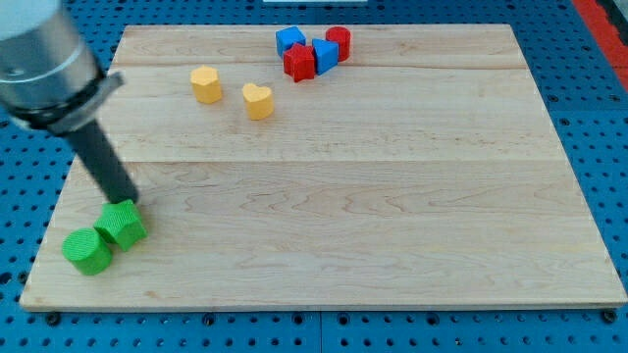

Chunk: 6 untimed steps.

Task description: Move the yellow heart vertically to the bottom side of the yellow hexagon

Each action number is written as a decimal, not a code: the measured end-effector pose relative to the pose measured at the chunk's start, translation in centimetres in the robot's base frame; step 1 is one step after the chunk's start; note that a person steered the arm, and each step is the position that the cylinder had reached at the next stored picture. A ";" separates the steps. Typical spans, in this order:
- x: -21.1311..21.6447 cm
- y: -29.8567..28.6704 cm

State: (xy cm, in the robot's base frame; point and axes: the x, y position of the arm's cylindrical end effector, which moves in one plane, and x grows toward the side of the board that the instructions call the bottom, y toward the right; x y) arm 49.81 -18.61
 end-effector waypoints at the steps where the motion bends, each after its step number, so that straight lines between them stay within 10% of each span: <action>1: -4.3 9.9; 3: -18.2 17.1; 6: -9.1 9.2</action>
